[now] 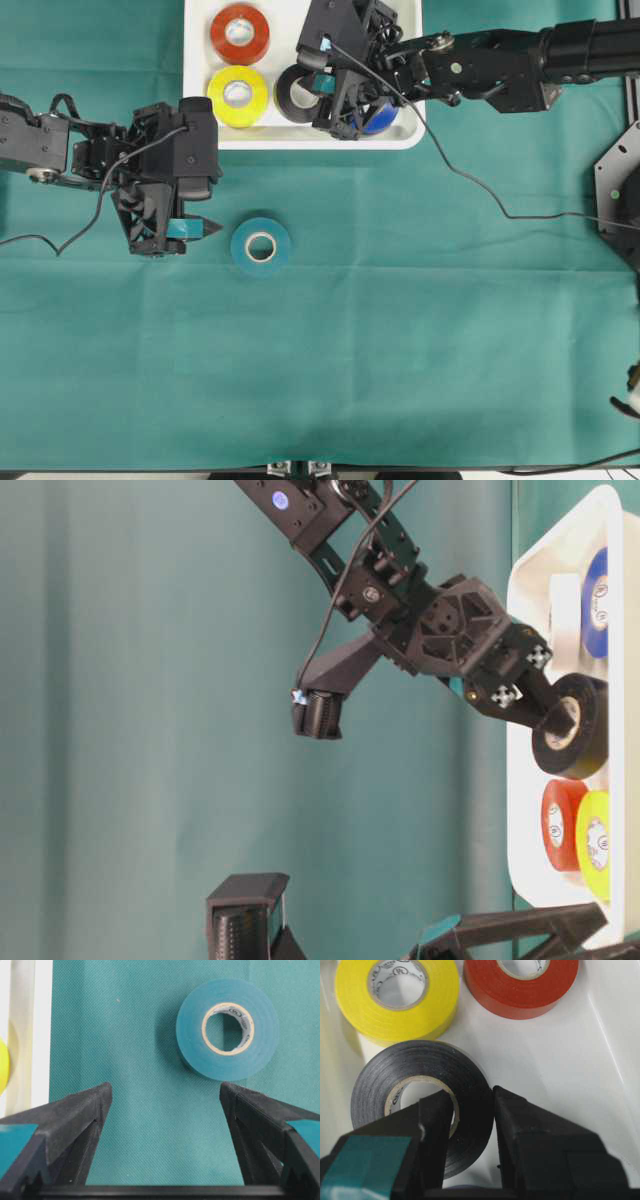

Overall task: Put the tape alternately from left to right into the white case.
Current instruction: 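Lift the black roll with the right gripper and carry it to the tray, then release the black roll in the tray and withdraw the right gripper, then move the left gripper down onto the teal roll, then grip the teal roll through its hole with the left gripper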

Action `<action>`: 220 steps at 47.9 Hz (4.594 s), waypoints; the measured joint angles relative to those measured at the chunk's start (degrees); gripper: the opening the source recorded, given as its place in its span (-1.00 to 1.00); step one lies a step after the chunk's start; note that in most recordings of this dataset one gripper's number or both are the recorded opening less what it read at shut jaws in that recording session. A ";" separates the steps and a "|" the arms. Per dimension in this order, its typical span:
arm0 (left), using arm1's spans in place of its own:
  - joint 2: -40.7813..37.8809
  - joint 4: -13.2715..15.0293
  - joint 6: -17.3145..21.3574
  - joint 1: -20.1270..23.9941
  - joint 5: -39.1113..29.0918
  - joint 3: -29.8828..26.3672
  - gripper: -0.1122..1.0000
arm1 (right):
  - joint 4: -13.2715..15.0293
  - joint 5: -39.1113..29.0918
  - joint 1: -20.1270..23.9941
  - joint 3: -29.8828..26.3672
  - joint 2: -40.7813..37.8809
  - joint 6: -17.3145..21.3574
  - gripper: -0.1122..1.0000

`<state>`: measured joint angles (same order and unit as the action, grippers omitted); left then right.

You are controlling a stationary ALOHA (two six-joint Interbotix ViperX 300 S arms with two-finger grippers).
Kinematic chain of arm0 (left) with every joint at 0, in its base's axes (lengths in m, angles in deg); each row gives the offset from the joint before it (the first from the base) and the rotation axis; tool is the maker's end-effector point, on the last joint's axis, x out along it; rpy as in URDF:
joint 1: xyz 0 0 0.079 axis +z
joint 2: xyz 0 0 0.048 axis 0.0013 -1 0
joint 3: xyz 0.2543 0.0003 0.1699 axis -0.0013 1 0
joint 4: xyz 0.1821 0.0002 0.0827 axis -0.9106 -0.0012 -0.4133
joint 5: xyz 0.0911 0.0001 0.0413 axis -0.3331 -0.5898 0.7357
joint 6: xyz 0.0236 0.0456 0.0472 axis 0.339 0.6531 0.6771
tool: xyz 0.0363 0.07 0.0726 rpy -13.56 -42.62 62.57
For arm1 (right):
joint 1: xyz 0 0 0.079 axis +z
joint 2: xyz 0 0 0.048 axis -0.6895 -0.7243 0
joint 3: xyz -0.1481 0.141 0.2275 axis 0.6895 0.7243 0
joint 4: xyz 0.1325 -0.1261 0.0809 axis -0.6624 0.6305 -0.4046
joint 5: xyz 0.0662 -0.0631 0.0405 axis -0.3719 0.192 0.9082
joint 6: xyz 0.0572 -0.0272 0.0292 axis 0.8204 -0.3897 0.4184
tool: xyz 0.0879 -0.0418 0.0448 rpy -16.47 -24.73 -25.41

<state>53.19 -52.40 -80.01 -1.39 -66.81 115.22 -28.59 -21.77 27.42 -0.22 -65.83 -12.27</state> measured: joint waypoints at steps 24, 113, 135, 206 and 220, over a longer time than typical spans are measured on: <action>0.00 0.00 0.00 0.00 0.26 0.00 -0.04 | 0.00 0.18 -0.09 -0.09 -0.26 0.09 0.69; -2.81 0.09 -1.14 -6.94 3.08 -3.08 -0.04 | 0.00 7.82 13.27 19.60 21.09 0.09 0.68; -13.36 0.00 -2.81 -12.22 3.43 -10.99 -0.04 | 0.00 7.82 13.27 20.83 21.09 -0.09 0.68; -17.84 -0.09 -6.59 -10.81 -6.59 -13.97 -0.04 | 0.09 8.88 13.36 21.27 21.09 -0.79 0.68; -18.37 -0.09 -6.59 -10.72 -6.42 -14.06 -0.05 | 0.00 8.88 13.45 21.27 21.09 -0.79 0.67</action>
<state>34.82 -52.48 -86.60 -12.12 -73.22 101.16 -28.59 -12.89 40.86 21.05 -44.74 -13.07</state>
